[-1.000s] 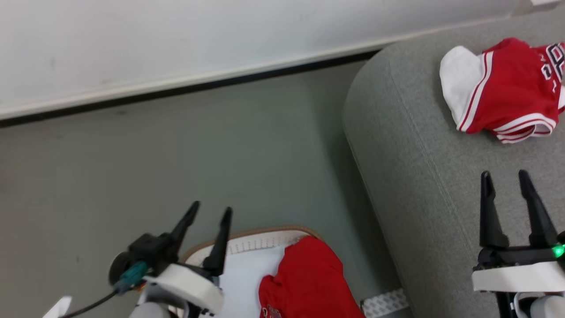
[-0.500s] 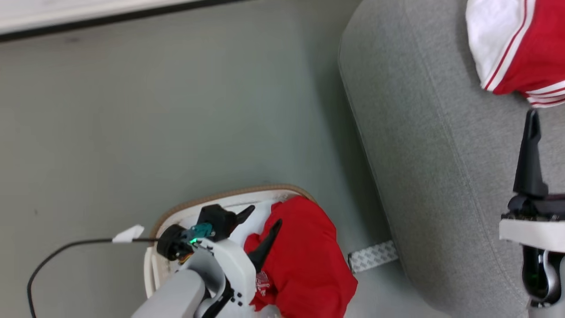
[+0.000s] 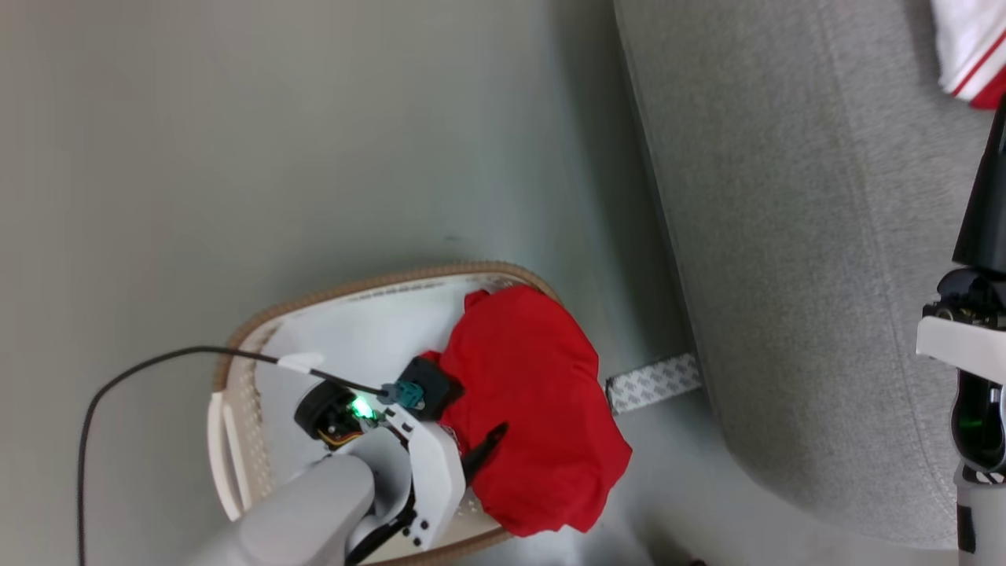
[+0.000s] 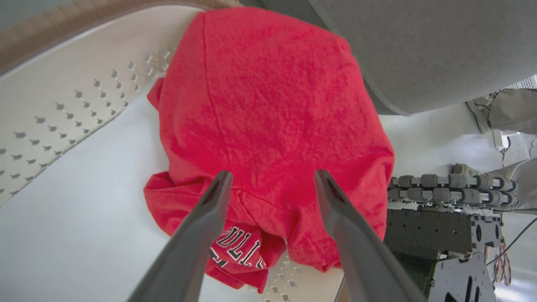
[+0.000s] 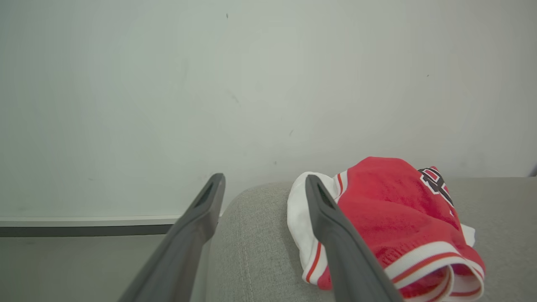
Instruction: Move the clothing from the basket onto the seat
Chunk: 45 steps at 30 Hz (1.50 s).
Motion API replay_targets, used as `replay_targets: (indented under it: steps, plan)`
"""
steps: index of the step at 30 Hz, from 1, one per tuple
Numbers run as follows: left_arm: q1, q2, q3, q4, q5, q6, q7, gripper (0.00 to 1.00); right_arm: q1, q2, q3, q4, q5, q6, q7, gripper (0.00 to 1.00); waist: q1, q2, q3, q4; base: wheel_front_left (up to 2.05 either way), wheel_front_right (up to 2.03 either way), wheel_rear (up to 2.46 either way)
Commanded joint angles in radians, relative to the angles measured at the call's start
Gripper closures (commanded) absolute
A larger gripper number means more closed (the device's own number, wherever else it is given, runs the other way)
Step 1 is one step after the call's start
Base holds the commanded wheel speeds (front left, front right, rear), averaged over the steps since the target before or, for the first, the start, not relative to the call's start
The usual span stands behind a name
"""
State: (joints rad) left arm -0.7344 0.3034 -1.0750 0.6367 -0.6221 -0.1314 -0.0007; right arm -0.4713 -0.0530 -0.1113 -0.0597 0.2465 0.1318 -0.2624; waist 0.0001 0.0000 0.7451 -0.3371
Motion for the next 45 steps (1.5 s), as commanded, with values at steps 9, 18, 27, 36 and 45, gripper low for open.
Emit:
replay_targets:
  steps: [9,18,27,36,45]
  plan:
    - [-0.125,0.072,-0.203,-0.013,-0.047,0.001,0.033,0.0,-0.041,0.004,0.017,-0.016,0.025,-0.002,-0.002,0.0,-0.0001,0.0,0.106,-0.044,0.0,0.0,0.0]
    - [-0.123,0.097,-0.206,-0.093,0.042,0.001,0.125,0.0,-0.033,0.004,0.034,-0.019,0.047,-0.002,-0.002,0.0,-0.0001,0.0,0.155,-0.088,0.0,0.0,0.0]
    - [-0.174,0.112,-0.206,-0.118,0.05,0.001,0.127,0.0,-0.039,0.004,0.044,-0.013,0.064,-0.002,-0.002,0.0,-0.0001,0.0,0.192,-0.102,0.0,0.0,0.0]
    - [-0.164,0.087,-0.206,-0.074,0.015,0.001,0.16,0.55,-0.017,0.004,0.041,-0.015,0.072,-0.002,-0.002,0.0,-0.0001,0.0,0.198,-0.103,0.0,0.0,0.0]
    - [-0.18,0.115,-0.206,-0.118,-0.006,0.001,0.159,1.0,-0.024,0.004,0.04,-0.008,0.069,-0.002,-0.002,0.0,-0.0001,0.0,0.199,-0.101,0.0,0.0,0.0]
